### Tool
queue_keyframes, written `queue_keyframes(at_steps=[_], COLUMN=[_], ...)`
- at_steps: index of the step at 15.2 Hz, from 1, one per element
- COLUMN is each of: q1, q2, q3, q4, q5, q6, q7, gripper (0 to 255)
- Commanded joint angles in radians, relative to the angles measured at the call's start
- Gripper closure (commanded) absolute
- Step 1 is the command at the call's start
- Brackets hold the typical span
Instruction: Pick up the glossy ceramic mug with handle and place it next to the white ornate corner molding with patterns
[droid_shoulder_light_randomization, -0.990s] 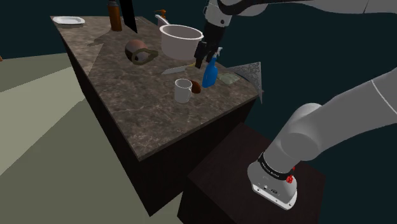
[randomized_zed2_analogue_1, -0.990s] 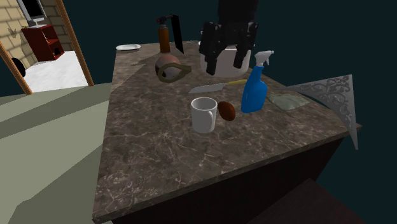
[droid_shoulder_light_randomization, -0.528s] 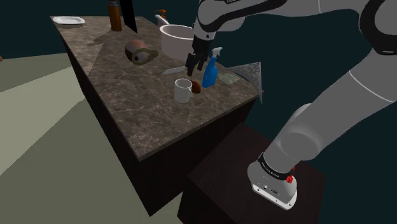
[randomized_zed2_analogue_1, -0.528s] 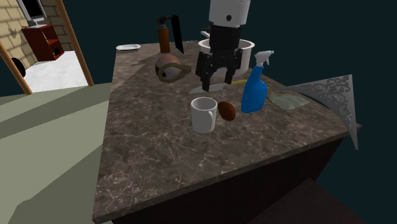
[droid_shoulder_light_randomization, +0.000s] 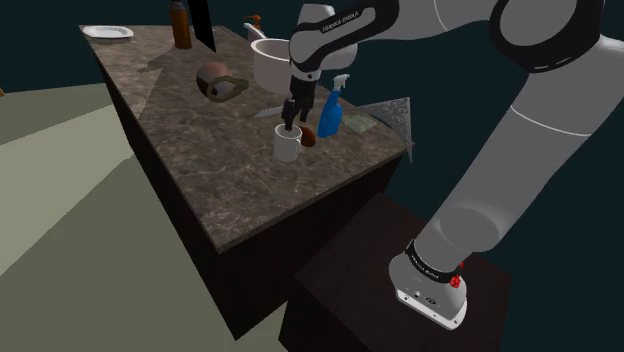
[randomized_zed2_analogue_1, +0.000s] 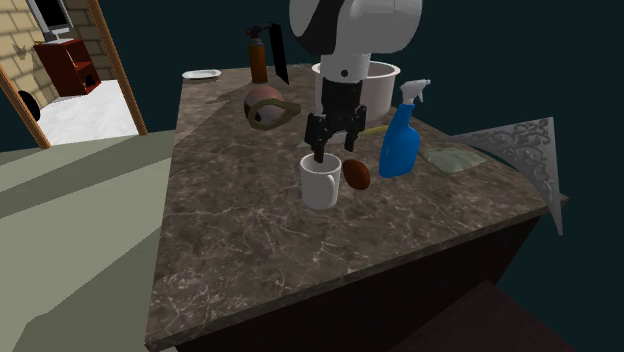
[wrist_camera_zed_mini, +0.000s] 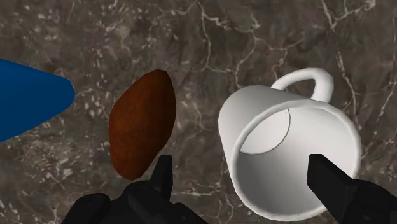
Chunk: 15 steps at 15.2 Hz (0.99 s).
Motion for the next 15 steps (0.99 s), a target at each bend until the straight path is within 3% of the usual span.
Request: queue_keyframes(at_steps=[1, 5, 13, 14, 15], q1=[-0.001, 0.001, 0.001, 0.001, 0.001], q2=[0.013, 0.046, 0.046, 0.046, 0.046], q3=[0.000, 0.002, 0.002, 0.002, 0.002], q4=[-0.011, -0.037, -0.037, -0.037, -0.037], q5=[0.002, 0.007, 0.007, 0.007, 0.007], q6=[0.024, 0.082, 0.082, 0.082, 0.082], q7=[-0.004, -0.008, -0.008, -0.008, -0.008], gripper=[0, 0, 0, 255, 255])
